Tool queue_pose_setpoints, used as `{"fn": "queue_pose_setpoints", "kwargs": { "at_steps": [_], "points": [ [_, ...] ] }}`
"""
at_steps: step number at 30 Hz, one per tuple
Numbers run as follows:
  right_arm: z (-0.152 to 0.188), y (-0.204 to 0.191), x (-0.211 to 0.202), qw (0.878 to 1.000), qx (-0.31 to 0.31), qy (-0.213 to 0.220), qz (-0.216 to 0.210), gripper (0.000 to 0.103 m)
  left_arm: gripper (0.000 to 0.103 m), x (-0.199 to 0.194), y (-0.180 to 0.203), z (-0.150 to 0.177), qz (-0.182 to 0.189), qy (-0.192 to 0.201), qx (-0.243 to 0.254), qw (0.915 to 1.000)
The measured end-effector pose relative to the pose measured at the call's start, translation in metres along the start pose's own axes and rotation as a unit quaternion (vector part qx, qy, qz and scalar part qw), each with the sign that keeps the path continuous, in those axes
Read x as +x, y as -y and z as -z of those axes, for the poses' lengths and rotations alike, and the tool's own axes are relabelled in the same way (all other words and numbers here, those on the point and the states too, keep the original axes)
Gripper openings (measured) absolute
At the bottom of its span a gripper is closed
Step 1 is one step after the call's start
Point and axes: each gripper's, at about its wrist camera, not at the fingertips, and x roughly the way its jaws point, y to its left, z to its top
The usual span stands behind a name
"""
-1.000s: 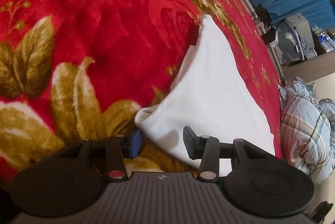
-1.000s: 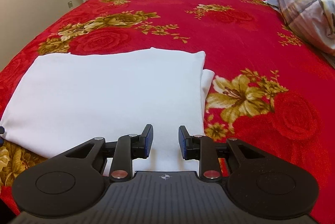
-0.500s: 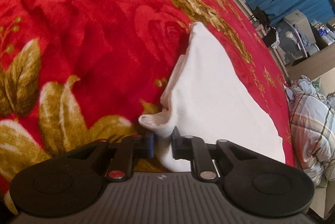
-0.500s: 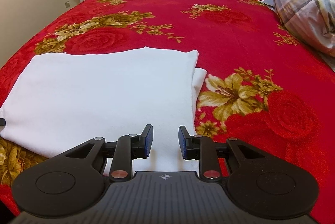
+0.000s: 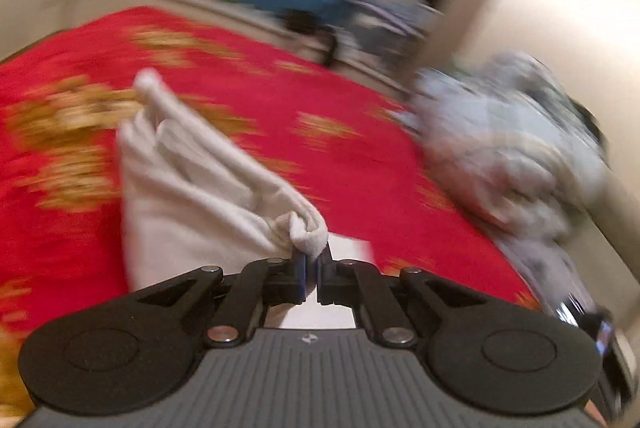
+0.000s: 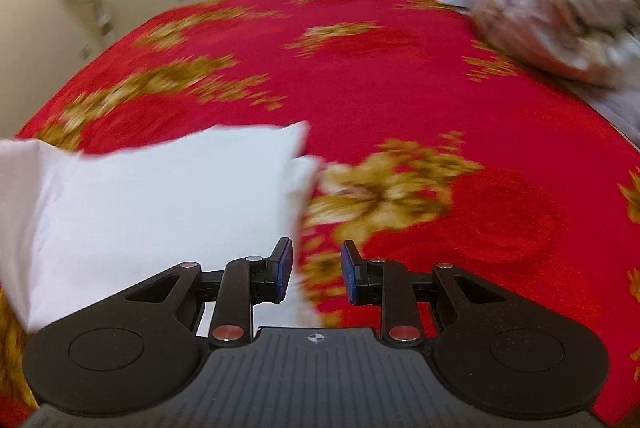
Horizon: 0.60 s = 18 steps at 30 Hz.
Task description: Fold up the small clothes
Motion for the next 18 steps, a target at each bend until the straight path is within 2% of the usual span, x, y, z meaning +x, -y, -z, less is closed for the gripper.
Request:
{"fn": "queue_pose_setpoints", "kwargs": {
  "at_steps": [3,4,5,7,8,9,10,11,12,14,16,18],
  "points": [
    [-0.004,0.032,0.002,0.998,0.058,0.003,0.029,0.028,0.006,0.043,0.071,0.029,0.037,-0.031,0.063,0.9968],
    [-0.004,0.041,0.002,0.996,0.077,0.005,0.034,0.028,0.006,0.061,0.088,0.044,0.048,-0.059,0.078,0.9941],
    [-0.004,0.049,0.002,0.995,0.094,0.007,0.036,0.028,0.015,0.079,0.098,0.061,0.061,-0.094,0.088,0.9898],
    [-0.005,0.060,0.003,0.992,0.119,0.008,0.031,0.028,0.018,0.108,0.105,0.092,0.070,-0.184,0.099,0.9754],
    [-0.006,0.063,0.005,0.992,0.127,0.006,0.022,0.028,0.018,0.108,0.102,0.099,0.079,-0.197,0.100,0.9719],
    [-0.005,0.065,0.009,0.991,0.132,0.000,0.008,0.028,0.019,0.097,0.093,0.101,0.091,-0.184,0.102,0.9735],
    [-0.005,0.065,0.012,0.991,0.137,-0.007,-0.006,0.029,0.020,0.087,0.083,0.099,0.086,-0.164,0.102,0.9775],
    [-0.003,0.064,0.016,0.990,0.140,-0.017,-0.021,0.031,0.024,0.076,0.069,0.093,0.072,-0.144,0.097,0.9821],
    [-0.001,0.061,0.021,0.989,0.141,-0.029,-0.040,0.037,0.025,0.065,0.052,0.087,0.059,-0.125,0.086,0.9866],
    [0.002,0.053,0.031,0.986,0.134,-0.056,-0.081,0.042,0.025,0.047,0.020,0.079,0.040,-0.099,0.060,0.9924],
    [0.007,0.042,0.042,0.983,0.121,-0.087,-0.109,0.042,0.025,0.041,-0.004,0.074,0.013,-0.094,0.052,0.9941],
    [0.012,0.031,0.049,0.983,0.096,-0.107,-0.115,0.042,0.024,0.050,-0.023,0.086,-0.007,-0.116,0.059,0.9915]
  ]
}}
